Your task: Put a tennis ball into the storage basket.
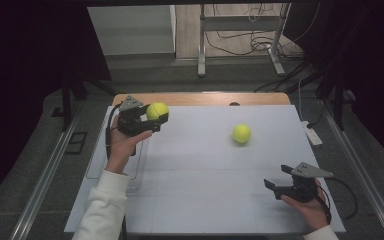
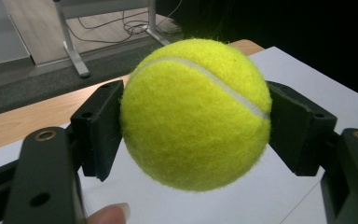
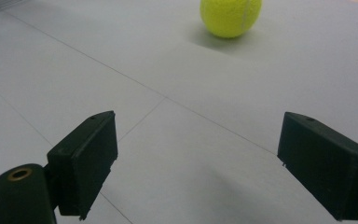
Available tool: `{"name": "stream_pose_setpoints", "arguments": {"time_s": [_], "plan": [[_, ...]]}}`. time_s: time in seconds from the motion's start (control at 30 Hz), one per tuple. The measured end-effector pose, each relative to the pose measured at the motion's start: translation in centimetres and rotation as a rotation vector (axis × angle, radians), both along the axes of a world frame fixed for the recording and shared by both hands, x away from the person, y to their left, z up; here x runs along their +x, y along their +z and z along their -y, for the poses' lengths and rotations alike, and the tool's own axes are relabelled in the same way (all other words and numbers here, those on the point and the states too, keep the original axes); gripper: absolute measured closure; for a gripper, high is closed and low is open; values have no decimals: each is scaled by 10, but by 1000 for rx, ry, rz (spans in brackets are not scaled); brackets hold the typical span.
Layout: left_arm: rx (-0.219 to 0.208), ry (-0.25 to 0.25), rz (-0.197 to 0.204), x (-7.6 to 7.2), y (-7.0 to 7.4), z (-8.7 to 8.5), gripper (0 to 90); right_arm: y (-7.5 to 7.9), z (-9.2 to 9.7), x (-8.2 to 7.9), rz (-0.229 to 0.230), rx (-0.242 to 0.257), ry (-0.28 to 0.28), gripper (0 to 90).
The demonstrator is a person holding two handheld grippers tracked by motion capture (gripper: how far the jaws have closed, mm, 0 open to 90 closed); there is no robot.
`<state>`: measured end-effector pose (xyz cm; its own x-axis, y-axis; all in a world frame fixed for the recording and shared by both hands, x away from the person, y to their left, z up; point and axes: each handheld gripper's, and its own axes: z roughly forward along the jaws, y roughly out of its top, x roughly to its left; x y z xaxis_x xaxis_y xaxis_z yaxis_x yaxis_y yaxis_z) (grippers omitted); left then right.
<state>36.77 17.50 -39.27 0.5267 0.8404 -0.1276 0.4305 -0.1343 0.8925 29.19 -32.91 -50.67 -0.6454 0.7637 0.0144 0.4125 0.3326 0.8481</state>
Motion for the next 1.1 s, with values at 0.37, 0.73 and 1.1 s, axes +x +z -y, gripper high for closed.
{"name": "stream_pose_setpoints", "arguments": {"time_s": [0.37,0.73,1.1], "plan": [[-3,36,-4,2,-1,-12,266,0,0,0,-1,0,0,126],[-9,69,-18,5,-5,-24,266,0,0,0,0,0,0,126],[-4,110,-21,7,-8,-34,266,0,0,0,0,0,1,126]]}}
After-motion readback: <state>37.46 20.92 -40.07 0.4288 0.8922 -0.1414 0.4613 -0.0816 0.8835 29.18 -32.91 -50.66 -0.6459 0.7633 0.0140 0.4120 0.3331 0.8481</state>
